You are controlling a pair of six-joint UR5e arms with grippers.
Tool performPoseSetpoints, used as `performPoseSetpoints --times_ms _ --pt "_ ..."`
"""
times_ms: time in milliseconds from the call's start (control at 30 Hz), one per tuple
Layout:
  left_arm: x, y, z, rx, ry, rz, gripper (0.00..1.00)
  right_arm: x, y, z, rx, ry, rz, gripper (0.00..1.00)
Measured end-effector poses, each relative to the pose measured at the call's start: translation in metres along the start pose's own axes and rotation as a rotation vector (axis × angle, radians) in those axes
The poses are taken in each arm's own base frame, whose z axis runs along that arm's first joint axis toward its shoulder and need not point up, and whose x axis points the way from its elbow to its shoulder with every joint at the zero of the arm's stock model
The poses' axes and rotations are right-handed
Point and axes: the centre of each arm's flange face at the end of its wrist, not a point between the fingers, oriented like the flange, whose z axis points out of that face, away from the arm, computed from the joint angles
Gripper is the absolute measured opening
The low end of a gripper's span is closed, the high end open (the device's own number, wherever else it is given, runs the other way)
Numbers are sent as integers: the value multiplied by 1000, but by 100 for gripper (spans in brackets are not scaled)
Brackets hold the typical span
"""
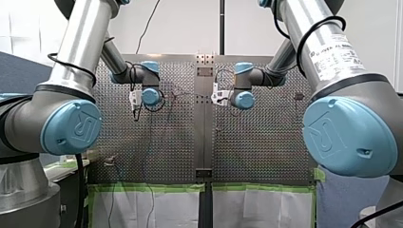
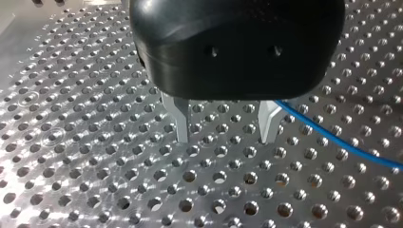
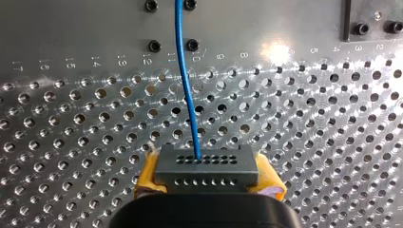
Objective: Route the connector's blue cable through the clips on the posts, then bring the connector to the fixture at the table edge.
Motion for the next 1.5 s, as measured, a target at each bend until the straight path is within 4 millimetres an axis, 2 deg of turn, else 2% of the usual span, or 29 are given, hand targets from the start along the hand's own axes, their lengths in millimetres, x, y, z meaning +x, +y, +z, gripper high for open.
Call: performPoseSetpoints --times_ms 67,100,133,167,467,667,900,1167,1300,1500 --pt "0 0 0 12 5 -10 82 0 0 0 0 -1 0 0" --pt "0 0 0 19 8 -17 82 0 0 0 0 -2 0 0" --pt "1 0 0 24 12 -22 93 0 0 0 0 -3 0 0" --pt "1 1 0 29 16 -27 100 0 0 0 0 -4 0 0" --pt "6 2 -3 87 81 -76 100 -2 0 -1 0 -15 -1 0" --pt "9 4 -14 78 126 -87 100 -2 1 -1 -1 -15 -2 0" --pt "-4 9 -32 84 93 -147 100 -1 1 -1 -1 -15 -3 0" --pt "-18 2 -61 134 63 -220 100 -2 1 -2 -1 -21 -3 0" --pt "-12 -2 -78 169 110 -225 100 -2 1 -2 -1 -22 -3 0" --pt "-4 -3 -91 169 170 -199 100 -2 1 -2 -2 -20 -3 0"
